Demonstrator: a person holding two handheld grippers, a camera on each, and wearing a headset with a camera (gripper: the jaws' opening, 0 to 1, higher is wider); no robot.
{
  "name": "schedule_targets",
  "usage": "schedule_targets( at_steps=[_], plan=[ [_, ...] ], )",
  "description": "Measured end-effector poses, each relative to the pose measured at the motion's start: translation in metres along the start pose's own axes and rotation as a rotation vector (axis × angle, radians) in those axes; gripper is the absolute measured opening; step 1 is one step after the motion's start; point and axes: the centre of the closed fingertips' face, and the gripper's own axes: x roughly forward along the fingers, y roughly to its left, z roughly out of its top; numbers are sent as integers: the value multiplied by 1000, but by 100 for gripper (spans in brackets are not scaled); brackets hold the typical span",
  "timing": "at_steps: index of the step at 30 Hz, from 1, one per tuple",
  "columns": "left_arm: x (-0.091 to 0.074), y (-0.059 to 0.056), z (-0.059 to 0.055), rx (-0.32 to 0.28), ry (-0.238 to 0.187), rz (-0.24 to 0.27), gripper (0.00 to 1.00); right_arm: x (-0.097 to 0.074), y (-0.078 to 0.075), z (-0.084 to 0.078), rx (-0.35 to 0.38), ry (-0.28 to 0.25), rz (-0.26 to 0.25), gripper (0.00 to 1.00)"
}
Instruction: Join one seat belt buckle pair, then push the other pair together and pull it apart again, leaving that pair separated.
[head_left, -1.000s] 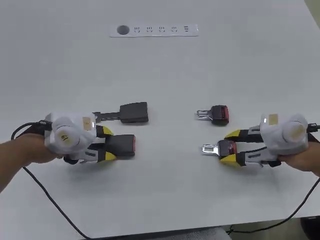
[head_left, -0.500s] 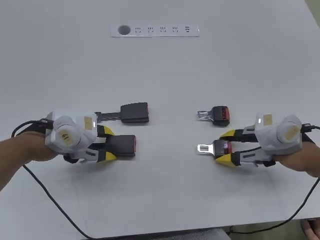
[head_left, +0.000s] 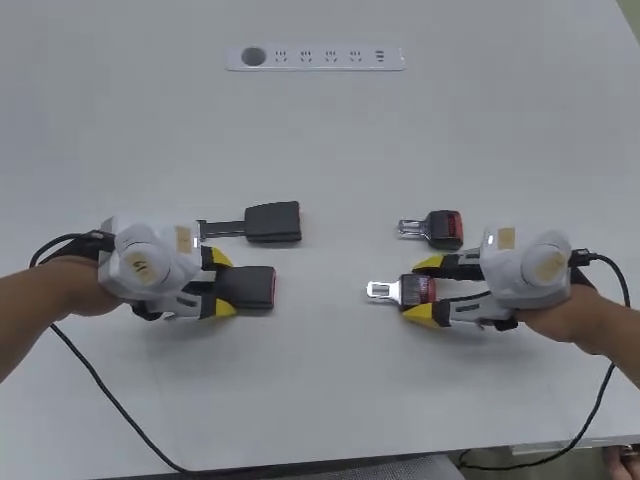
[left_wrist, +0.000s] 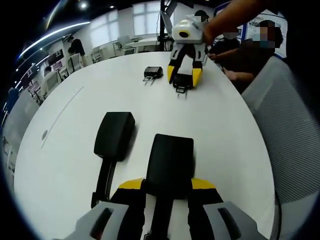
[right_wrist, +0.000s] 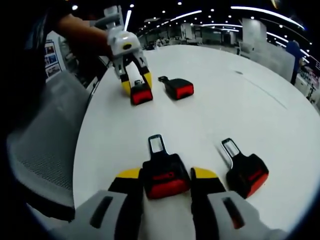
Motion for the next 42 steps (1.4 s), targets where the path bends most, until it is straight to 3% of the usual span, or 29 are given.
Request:
schedule_targets(
  at_steps=[24,30,42],
  plan=[
    [0,-3,0,4,38,-1,34,57,14,52,0,-86,21,37],
    [0,-3,-1,5,40,-1,34,70,20,72,-11,-130,52,37],
    [2,-1,-3,23,54,-13,33,88,25,87,-22,-121,50,37]
  ],
)
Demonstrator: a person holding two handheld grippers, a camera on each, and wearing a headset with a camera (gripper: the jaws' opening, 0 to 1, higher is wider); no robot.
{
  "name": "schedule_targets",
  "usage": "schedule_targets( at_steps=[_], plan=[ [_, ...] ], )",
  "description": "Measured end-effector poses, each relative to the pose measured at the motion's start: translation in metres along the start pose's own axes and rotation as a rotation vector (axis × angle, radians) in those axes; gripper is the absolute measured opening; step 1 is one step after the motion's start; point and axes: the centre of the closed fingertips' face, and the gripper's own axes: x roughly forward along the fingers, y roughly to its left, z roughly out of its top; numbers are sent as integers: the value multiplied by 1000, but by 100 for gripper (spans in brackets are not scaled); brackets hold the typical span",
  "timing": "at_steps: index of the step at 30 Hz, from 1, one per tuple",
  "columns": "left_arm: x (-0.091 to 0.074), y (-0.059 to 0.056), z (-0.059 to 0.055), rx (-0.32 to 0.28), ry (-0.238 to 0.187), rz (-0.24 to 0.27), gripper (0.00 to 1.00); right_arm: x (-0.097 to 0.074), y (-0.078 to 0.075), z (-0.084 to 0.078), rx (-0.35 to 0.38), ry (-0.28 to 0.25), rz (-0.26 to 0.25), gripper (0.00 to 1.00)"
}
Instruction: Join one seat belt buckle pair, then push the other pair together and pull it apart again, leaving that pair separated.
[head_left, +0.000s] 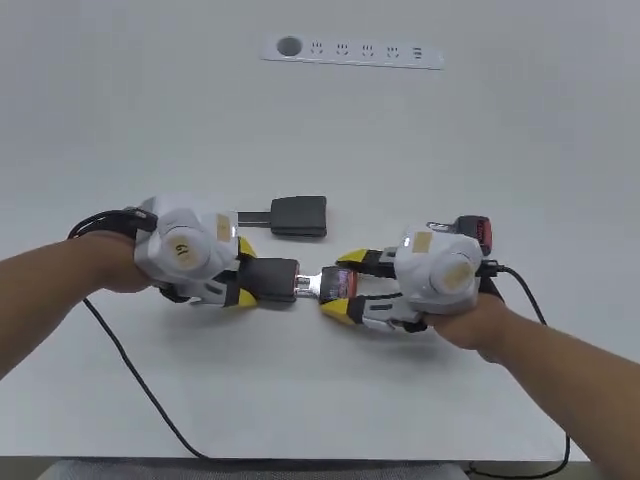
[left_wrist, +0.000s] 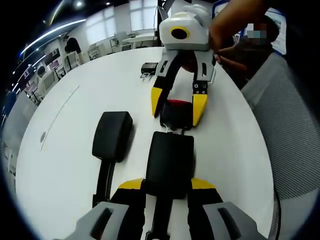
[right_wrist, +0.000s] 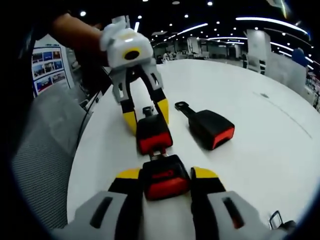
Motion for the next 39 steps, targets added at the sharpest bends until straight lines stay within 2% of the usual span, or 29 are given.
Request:
schedule_targets(
  at_steps=[4,10,15,18,30,39],
  plan=[
    [-1,0,0,3,2,0,33,-2,-2,1,-3,2,10,37],
    [-1,0,2,18,13,-1,33,4,-1,3,0,8,-6,37],
    [-1,0,3,27,21,-6,33,13,0,11,-2,16,6,36],
    [-1,0,4,32,21,-12,33,14,-1,8,-11,34,-4,36],
    [-1,3,2,51,31,-25,33,16,3,8,-26,37,-13,36],
    [-1,0,4,36,2,-20,33,13,6,6,-59,38,-9,36]
  ],
)
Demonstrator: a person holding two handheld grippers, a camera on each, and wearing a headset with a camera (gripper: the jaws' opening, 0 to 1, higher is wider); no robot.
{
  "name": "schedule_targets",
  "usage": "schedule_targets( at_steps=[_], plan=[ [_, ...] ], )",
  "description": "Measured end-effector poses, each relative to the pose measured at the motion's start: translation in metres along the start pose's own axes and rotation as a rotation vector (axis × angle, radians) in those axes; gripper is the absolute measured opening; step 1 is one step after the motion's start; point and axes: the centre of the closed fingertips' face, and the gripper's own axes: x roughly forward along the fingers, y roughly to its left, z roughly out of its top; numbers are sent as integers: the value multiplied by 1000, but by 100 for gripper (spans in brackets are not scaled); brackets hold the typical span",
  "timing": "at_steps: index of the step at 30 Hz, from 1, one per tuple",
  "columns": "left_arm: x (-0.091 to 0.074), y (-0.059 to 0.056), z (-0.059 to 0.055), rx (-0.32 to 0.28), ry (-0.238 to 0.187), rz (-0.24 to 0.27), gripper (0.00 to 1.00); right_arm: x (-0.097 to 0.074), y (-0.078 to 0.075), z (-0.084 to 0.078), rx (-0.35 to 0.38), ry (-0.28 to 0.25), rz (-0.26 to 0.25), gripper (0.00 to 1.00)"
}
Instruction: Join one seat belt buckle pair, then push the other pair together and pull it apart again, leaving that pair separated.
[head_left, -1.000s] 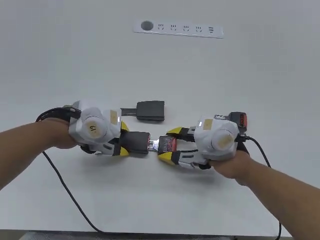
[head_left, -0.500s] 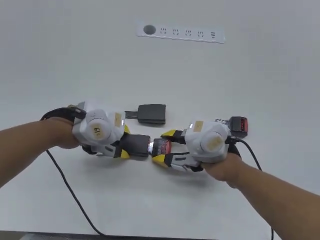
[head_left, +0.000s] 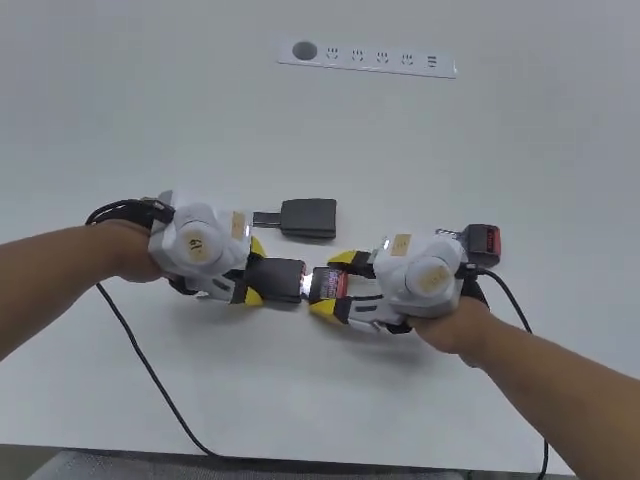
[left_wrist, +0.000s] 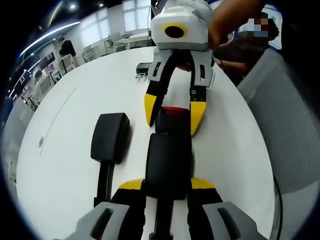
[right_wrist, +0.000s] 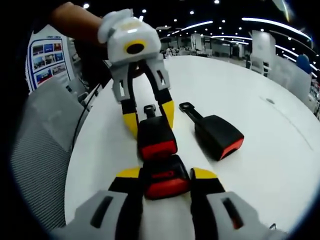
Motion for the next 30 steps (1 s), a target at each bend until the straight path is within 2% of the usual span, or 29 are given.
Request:
schedule_targets(
  at_steps=[3,5,7,9,13,17,21,30],
  plan=[
    [0,-1,-1,-8,-27,4,33,-2,2,-1,-35,2,3,36],
    [0,-3,-1,-13,-40,4,33,-2,4,-1,-93,13,6,35],
    [-1,-4,-1,-20,-56,0,32,-3,5,-1,-84,7,4,35],
    [0,-4,1,3,-60,-4,32,-4,4,-2,-69,-11,5,35],
    [0,-7,1,30,-87,-17,32,-5,7,-1,-118,-28,1,35],
    [0,-9,2,31,-117,-22,31,-6,7,-1,-119,-32,10,35],
    [0,-9,3,33,-123,-25,31,-6,7,-1,-92,-52,18,35],
    [-1,-10,3,24,-133,-26,31,-7,10,-2,-80,-56,9,35]
  ],
)
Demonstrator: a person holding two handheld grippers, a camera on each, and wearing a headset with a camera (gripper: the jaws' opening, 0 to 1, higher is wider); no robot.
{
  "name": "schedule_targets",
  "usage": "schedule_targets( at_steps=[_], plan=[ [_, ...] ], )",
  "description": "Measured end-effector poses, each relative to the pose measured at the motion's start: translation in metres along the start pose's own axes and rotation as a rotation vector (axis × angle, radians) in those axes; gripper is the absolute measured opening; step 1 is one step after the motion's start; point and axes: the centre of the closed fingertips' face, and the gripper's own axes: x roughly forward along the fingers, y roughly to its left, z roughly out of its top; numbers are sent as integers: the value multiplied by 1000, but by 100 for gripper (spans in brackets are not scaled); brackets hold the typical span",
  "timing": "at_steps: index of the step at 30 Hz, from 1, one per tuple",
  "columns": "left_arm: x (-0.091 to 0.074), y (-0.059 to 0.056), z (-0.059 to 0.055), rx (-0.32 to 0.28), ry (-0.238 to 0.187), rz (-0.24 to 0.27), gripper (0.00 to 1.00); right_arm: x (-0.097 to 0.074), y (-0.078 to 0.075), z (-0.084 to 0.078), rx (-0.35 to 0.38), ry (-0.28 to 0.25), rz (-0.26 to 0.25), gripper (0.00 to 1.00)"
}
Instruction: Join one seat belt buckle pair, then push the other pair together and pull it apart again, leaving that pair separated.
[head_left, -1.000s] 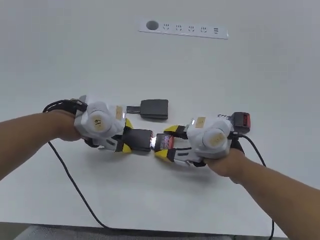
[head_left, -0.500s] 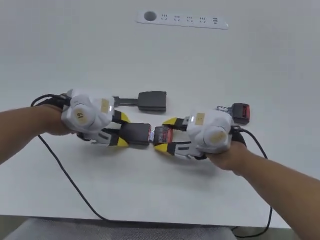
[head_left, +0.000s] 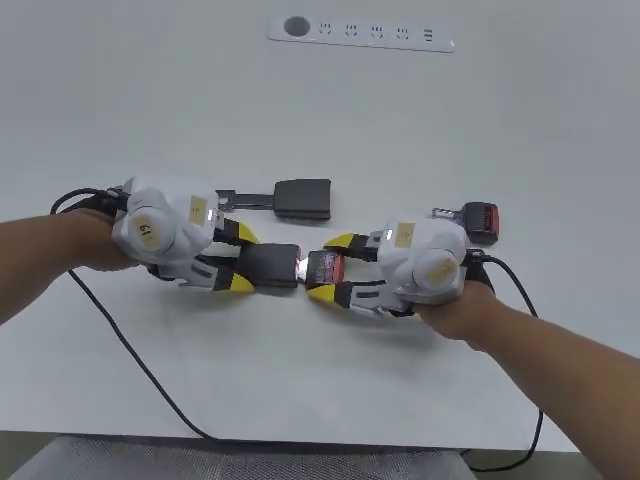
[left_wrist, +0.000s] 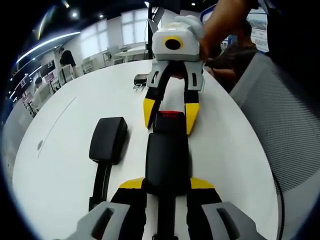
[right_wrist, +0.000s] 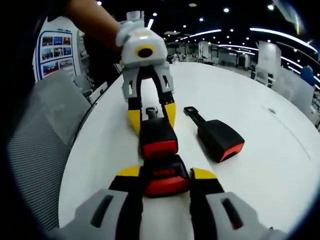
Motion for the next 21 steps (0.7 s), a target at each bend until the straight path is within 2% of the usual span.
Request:
schedule_targets(
  at_steps=[21],
  plan=[
    [-1,0,-1,-13,-31,-5,31,-1,2,0,24,-24,-19,35]
  ],
)
